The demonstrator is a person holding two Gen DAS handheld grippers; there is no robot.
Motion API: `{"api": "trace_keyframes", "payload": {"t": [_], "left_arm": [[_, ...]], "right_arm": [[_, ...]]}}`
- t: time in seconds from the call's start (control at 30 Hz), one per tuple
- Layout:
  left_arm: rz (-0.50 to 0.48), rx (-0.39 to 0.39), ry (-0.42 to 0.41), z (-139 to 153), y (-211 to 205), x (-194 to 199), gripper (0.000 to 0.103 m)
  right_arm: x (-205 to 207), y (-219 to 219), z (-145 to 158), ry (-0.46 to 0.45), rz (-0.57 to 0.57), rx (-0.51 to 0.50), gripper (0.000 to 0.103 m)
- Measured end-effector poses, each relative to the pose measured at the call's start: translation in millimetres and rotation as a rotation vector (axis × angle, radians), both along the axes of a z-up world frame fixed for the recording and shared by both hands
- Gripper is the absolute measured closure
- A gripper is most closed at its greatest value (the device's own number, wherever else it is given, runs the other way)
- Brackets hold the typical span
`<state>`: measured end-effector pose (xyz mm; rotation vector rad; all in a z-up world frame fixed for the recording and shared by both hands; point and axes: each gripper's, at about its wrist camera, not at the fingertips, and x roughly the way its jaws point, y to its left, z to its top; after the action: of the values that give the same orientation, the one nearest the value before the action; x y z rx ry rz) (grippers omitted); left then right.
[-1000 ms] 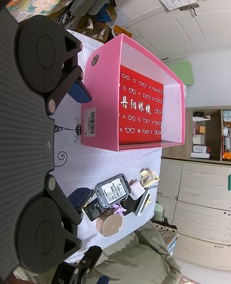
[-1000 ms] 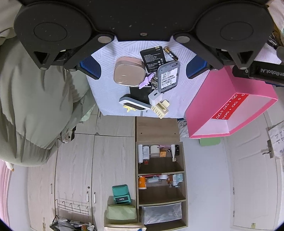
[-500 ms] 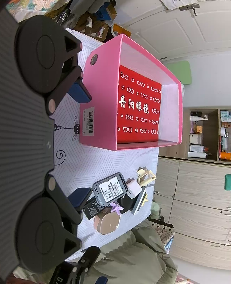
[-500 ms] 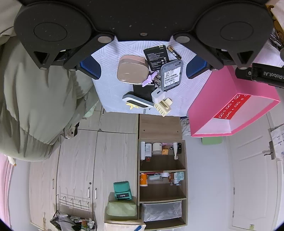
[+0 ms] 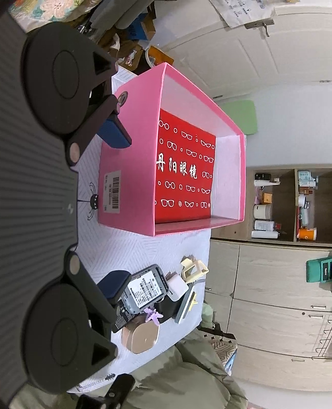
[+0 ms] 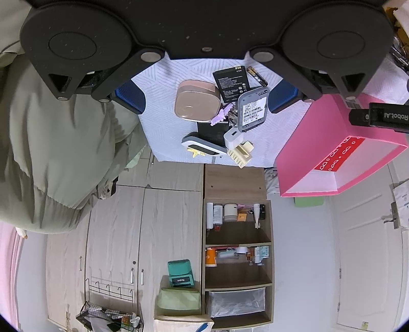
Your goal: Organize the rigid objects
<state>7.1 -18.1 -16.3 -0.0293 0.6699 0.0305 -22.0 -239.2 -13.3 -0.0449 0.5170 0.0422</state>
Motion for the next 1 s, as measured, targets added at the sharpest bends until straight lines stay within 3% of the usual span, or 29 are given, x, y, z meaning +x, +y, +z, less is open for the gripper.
{"api": "trace_keyframes", "payload": {"t": [0.73, 0.9, 1.0], "left_arm": [[-0.059, 0.038, 0.011, -3.0, -11.2, -3.5, 0.000], [-0.160, 0.024, 0.060, 1.5, -14.5, -0.3, 0.001], [-0.234, 0.061, 0.084, 8.2, -17.3, 1.0, 0.001]], "right_arm": [[1.8, 4.1, -4.3, 0.007, 0.021, -0.010, 0.000], [-2.3, -0.2, -6.8, -0.084, 0.078, 0.018, 0.000], [-1.3, -7.8, -4.4, -0.135, 0.162, 0.054, 0.000]]}}
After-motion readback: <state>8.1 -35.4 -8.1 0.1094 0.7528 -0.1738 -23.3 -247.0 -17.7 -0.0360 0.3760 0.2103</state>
